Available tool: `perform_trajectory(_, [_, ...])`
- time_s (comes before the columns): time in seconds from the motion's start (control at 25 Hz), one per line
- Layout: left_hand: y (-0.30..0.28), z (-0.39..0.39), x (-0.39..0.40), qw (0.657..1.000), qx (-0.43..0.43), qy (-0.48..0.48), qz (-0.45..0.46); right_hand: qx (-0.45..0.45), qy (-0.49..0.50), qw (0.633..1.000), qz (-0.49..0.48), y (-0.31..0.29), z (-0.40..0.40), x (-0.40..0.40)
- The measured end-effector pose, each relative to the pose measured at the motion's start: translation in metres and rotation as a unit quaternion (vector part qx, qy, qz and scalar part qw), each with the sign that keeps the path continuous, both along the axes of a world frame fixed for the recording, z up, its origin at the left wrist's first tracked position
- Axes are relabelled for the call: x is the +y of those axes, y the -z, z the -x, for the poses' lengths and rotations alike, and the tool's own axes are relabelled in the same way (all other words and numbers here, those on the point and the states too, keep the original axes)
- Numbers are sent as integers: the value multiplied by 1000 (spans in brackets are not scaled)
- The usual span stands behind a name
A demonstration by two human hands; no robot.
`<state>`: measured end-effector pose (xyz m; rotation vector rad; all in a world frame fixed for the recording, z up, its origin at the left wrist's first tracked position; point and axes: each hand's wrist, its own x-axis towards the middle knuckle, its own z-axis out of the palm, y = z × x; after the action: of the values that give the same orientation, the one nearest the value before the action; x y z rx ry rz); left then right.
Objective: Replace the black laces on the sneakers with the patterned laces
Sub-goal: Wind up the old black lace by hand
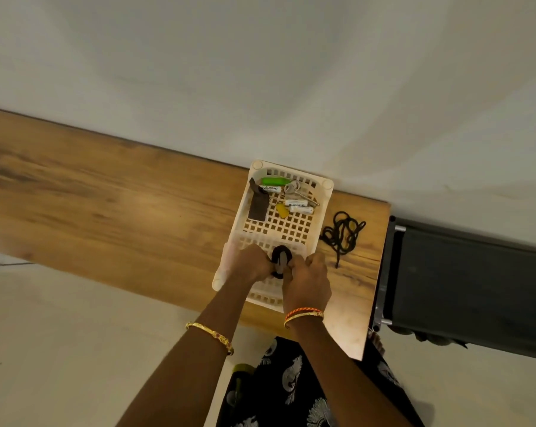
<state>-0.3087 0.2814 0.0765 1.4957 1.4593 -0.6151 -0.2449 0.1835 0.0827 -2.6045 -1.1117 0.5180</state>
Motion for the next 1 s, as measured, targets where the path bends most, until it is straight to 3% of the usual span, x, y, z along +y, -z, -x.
perform_trajectory(0.16, [-4,-1,-9,999,-31,-34,-18,13,15,999,-30,3,-1,-4])
perform_trajectory(0.28, [-18,-2,-14,994,-45,-99,-1,77,62,990,-103,-7,-16,-9])
perform_trajectory(0.36, [-31,-2,-16,996,-21,-60,-55,116,129,977,-122,-9,-45,-13])
perform_trajectory(0.44, [-45,-3,-21,986,-18,-26,-164,164,201,965,-49,3,-81,-19])
perform_trajectory(0.52, [-54,-13,-33,968,-88,-61,-225,197,202,958,50,25,-107,-26])
perform_trajectory(0.68, [-43,-42,-71,960,-167,-38,-221,141,109,981,80,52,-103,-27])
perform_trajectory(0.84, [-29,-53,-98,964,-157,-39,-213,139,128,979,75,57,-104,-26])
perform_trajectory(0.92, [-29,-55,-102,965,-149,-63,-206,239,183,952,58,52,-117,-28])
perform_trajectory(0.96, [-30,-57,-101,966,-150,-74,-197,335,237,911,33,41,-124,-28])
perform_trajectory(1.0, [-33,-59,-101,967,-154,-80,-184,447,293,845,0,27,-132,-30])
